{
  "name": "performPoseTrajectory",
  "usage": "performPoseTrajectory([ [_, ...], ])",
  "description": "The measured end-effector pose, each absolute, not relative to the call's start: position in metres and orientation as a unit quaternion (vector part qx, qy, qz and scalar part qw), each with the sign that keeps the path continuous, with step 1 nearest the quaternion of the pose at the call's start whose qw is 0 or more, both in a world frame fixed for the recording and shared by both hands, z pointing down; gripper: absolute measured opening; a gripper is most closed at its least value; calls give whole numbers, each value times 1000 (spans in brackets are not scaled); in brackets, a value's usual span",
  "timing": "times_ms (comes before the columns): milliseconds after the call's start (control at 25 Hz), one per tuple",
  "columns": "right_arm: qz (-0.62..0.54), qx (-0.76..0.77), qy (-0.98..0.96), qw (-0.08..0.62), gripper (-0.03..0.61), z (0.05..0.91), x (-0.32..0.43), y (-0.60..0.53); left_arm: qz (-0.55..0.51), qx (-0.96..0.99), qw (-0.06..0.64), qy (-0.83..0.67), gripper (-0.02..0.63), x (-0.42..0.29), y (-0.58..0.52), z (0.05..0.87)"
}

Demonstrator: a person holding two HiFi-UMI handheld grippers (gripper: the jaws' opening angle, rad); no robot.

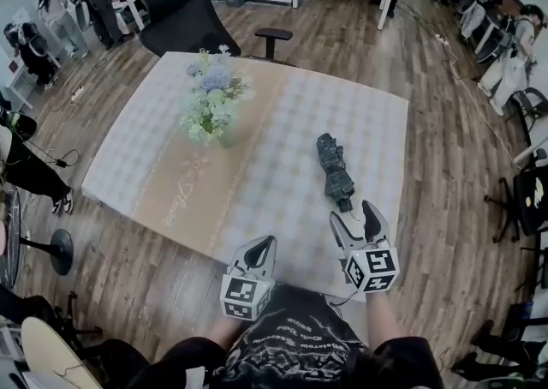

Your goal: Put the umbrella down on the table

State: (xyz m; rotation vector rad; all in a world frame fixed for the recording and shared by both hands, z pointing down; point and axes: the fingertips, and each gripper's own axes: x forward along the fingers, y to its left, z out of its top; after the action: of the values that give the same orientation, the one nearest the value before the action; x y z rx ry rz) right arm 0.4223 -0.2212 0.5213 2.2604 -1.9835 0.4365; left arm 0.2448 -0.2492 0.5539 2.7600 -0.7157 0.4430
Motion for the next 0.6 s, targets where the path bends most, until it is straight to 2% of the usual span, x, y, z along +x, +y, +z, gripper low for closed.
performPoseTrajectory([
  [600, 159, 787, -593, 62, 337, 553, 398, -147, 142, 964, 106, -197, 20, 259, -249, 545],
])
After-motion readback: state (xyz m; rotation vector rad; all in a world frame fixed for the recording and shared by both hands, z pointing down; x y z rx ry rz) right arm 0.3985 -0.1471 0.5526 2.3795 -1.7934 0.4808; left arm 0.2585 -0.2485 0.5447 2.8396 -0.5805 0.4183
